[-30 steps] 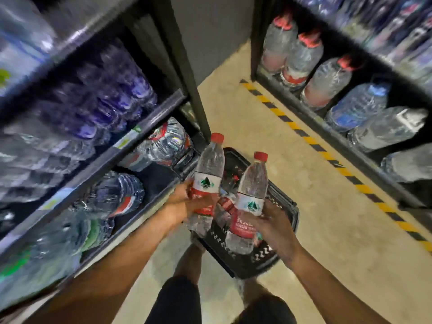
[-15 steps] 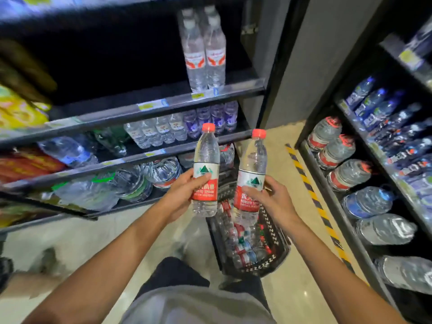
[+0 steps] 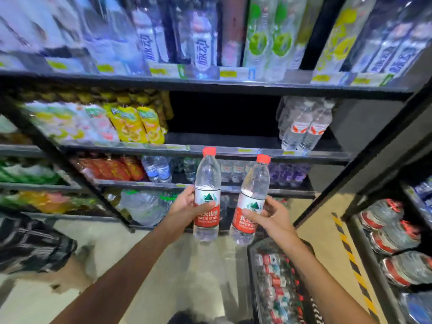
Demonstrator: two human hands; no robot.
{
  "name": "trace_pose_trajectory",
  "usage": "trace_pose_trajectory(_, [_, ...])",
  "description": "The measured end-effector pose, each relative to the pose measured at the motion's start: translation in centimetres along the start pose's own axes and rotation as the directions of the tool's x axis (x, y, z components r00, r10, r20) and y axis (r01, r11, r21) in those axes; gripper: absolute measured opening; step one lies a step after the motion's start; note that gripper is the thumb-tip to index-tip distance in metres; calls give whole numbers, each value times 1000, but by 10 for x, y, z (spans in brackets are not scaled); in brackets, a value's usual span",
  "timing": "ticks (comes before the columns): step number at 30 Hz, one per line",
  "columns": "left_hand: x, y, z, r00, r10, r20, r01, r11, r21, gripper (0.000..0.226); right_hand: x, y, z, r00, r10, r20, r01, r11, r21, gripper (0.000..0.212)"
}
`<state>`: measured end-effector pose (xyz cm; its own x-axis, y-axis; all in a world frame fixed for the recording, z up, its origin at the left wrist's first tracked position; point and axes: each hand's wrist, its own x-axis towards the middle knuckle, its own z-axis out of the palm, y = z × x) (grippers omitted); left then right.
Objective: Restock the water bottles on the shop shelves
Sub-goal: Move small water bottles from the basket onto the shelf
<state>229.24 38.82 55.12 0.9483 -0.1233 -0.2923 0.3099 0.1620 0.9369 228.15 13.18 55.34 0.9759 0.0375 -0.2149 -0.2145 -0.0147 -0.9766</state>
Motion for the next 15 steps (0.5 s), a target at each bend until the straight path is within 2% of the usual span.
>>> trace_pose_trajectory(4, [3,19,-55,997,59,-50,-57,998,39,63,22,-9,54,999,-40,8,40,999,-31,51])
trace_pose_trajectory(7, [9,35,-85,993,98,-73,-94,994,55,70,38,-21,82,997,-71,3,71,996,-60,54])
trace_pose_trajectory(12, [23,62,-116,987,152,-41,-146,981,126,79,50,-43,108,990,-140,-13,136,978,-157,57])
trace_pose_trajectory(15, [38,75,-120,983,183,-32,-175,969,174,76,60,-51,111,987,-157,-16,153,977,-147,58])
